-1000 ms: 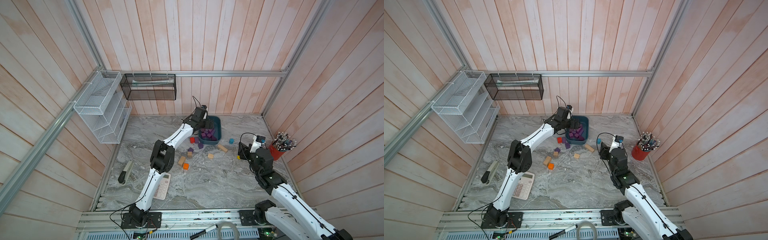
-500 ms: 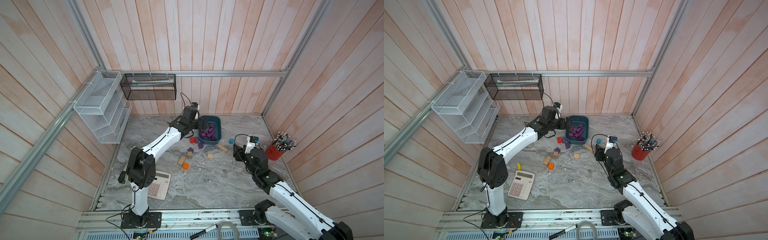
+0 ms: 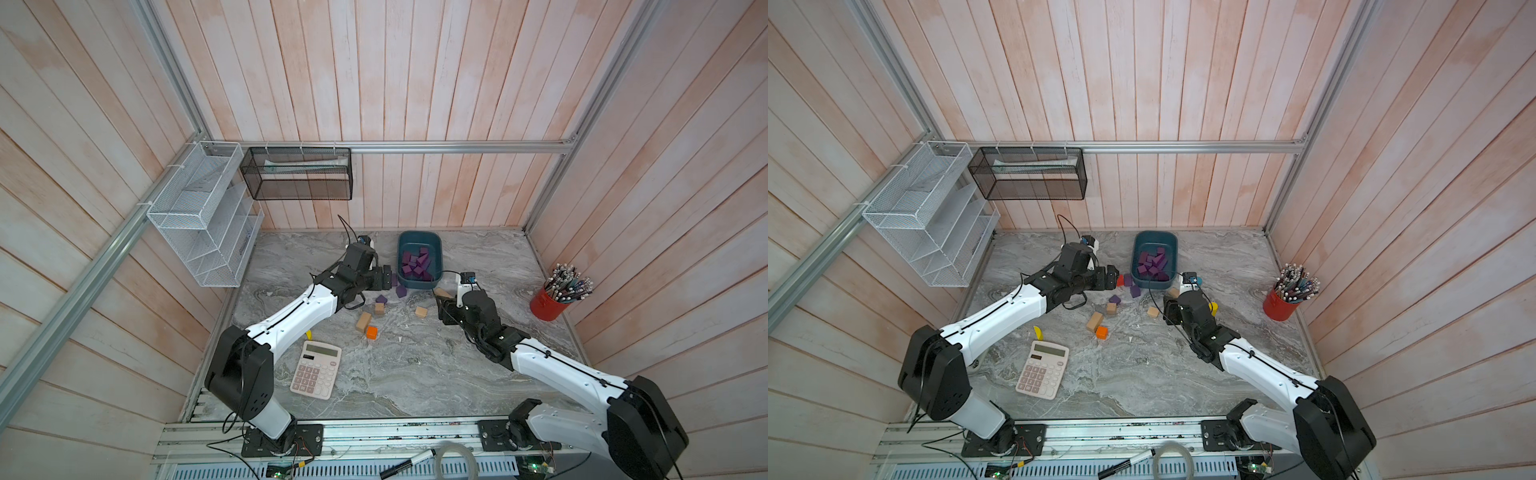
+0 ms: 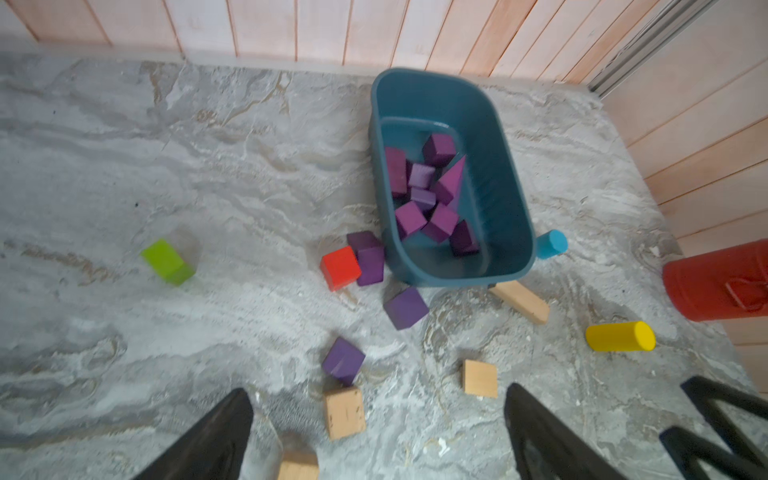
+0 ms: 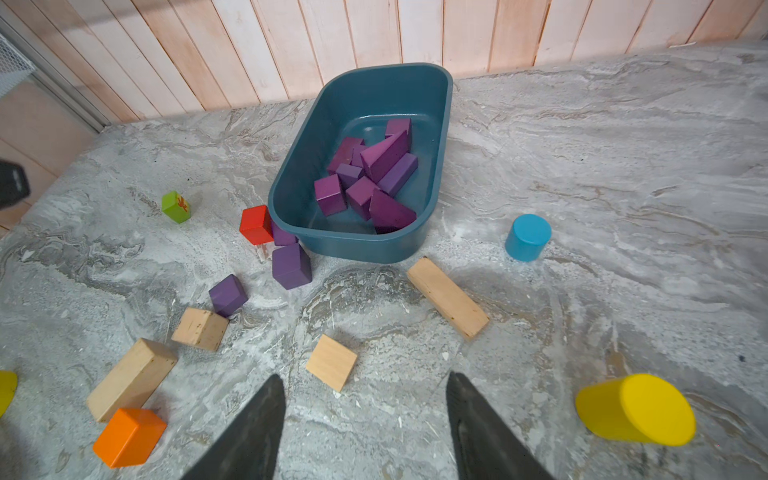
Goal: Pick purple bricks into the storage bin
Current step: Adjust the storage box at the center of the board.
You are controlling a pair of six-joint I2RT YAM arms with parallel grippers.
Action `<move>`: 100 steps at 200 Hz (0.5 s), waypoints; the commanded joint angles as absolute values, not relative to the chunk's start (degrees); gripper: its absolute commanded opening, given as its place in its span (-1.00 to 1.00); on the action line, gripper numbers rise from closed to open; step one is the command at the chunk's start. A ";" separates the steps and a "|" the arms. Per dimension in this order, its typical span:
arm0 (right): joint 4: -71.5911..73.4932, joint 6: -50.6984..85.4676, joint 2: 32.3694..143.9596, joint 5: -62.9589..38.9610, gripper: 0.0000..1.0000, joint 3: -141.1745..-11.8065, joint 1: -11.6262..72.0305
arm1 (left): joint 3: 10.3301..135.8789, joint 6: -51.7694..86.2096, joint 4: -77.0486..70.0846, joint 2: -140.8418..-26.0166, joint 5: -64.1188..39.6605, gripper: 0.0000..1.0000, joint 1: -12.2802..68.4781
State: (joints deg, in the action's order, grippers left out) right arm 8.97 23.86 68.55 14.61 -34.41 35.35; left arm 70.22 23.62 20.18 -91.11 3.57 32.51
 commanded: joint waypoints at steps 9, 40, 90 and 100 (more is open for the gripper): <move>11.94 26.91 72.45 13.41 0.28 -37.33 35.50 | 66.59 25.32 19.45 -90.39 3.56 0.91 31.62; 10.29 29.15 76.48 11.37 0.28 -41.12 32.08 | 65.85 25.53 15.17 -91.78 -0.71 0.89 31.37; 2.65 26.72 88.28 7.95 0.28 -54.92 24.72 | 65.65 24.97 13.79 -93.43 -1.84 0.89 31.29; 1.42 25.80 91.13 7.13 0.28 -57.59 23.83 | 65.32 24.80 13.82 -93.72 -1.44 0.89 31.27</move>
State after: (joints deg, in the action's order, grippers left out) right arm 6.79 27.40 85.82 9.69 -52.36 25.78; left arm 65.98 25.10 15.29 -92.14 -0.69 31.42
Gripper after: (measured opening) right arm 0.639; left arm 0.944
